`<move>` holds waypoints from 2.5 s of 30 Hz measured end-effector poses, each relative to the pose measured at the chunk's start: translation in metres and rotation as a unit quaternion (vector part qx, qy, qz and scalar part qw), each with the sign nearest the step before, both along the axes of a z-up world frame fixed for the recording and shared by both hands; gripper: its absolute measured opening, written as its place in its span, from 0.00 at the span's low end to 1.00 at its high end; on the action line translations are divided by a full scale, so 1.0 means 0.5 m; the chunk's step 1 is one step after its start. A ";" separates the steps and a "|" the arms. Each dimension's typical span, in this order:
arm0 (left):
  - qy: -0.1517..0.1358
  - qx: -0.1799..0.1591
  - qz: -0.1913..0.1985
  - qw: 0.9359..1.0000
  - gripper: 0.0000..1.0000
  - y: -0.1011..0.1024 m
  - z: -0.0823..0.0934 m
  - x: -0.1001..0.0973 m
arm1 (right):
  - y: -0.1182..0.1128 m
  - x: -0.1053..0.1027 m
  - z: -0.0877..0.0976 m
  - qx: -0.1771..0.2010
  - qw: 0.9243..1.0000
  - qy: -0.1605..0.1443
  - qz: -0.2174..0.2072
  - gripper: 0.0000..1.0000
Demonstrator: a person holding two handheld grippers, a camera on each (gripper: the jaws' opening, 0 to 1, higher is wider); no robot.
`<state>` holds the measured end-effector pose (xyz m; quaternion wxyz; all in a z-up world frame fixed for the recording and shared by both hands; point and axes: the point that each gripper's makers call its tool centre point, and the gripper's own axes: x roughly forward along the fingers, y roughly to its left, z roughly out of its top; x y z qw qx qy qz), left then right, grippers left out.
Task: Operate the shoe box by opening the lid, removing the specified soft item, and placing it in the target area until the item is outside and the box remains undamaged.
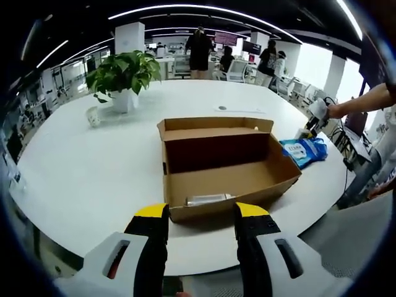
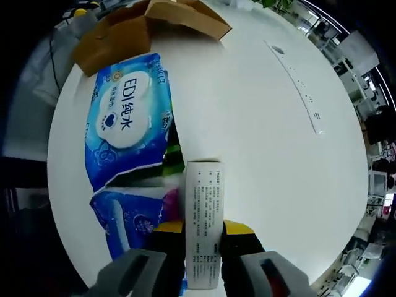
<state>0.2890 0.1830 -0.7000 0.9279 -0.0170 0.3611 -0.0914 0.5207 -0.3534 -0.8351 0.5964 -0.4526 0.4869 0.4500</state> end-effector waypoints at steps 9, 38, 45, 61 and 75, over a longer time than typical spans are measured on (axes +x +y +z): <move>0.002 0.000 -0.001 1.000 0.43 0.006 -0.007 0.002 | -0.015 -0.003 -0.004 -0.018 0.999 0.009 0.041 0.17; -0.010 -0.017 -0.031 0.999 0.43 -0.040 0.008 0.002 | -0.037 -0.036 0.083 -0.008 0.999 -0.037 0.007 0.27; -0.014 -0.024 -0.049 0.998 0.43 -0.056 0.014 0.000 | -0.029 -0.058 0.110 0.014 0.999 -0.045 -0.027 0.28; -0.022 -0.044 -0.087 0.995 0.42 -0.092 0.026 -0.004 | 0.080 -0.076 0.157 0.171 0.960 -0.064 -0.211 0.29; -0.031 -0.047 -0.115 0.992 0.42 -0.071 0.044 0.027 | 0.348 -0.145 0.224 0.322 0.917 -0.058 -0.226 0.35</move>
